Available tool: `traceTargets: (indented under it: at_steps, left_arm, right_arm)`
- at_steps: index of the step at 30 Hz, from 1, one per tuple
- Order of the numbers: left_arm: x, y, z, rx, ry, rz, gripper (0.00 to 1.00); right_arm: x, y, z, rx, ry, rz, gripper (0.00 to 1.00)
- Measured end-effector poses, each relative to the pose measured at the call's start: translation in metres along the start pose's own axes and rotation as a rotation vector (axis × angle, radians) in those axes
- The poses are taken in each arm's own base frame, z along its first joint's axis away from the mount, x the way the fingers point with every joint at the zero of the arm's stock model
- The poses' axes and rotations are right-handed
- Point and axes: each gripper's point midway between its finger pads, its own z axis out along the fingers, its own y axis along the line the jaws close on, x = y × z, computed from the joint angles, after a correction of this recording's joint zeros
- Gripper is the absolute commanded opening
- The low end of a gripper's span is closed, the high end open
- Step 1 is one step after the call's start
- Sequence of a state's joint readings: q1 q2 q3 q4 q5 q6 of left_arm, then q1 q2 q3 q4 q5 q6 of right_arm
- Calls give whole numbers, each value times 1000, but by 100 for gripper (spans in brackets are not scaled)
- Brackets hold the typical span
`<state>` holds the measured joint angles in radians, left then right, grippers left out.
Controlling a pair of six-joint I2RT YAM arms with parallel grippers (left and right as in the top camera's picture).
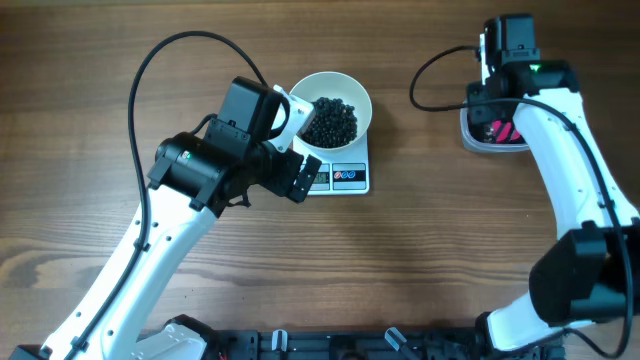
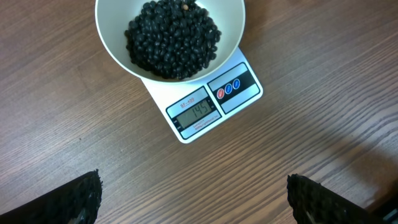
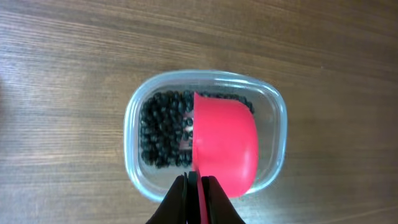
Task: Scoop item into bowl and weigh 150g on scale
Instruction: 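Move the scoop with the right gripper back to the bean tub, then dip the pink scoop into the black beans with the right gripper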
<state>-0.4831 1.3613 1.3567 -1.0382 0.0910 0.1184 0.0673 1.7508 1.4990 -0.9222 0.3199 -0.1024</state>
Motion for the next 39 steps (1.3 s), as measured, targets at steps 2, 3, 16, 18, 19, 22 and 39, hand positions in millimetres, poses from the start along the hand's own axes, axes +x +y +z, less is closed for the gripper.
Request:
traceTargets:
  at_steps: [2,3,16,18,19,22,39]
  left_arm:
    - [0,0,0,0,0,0,100]
    - [0,0,0,0,0,0,100]
    - [0,0,0,0,0,0,100]
    - [0,0,0,0,0,0,100]
    - [0,0,0,0,0,0,100]
    - [0,0,0,0,0,0,100]
    - [0,0,0,0,0,0,100]
  right_arm:
    - [0,3,10,-1,12,-11,4]
    - [0,5,16,-2,20,-15,4]
    - [0,46,32,-207,31,-38,4]
    - [-1,51,31,-254,27,-29,4]
    - [-1,52,31,-269,26,-25,4]
    - [-1,53,30,-311,23,-9,4]
    - [13,-6,18,-664,-31,265,4]
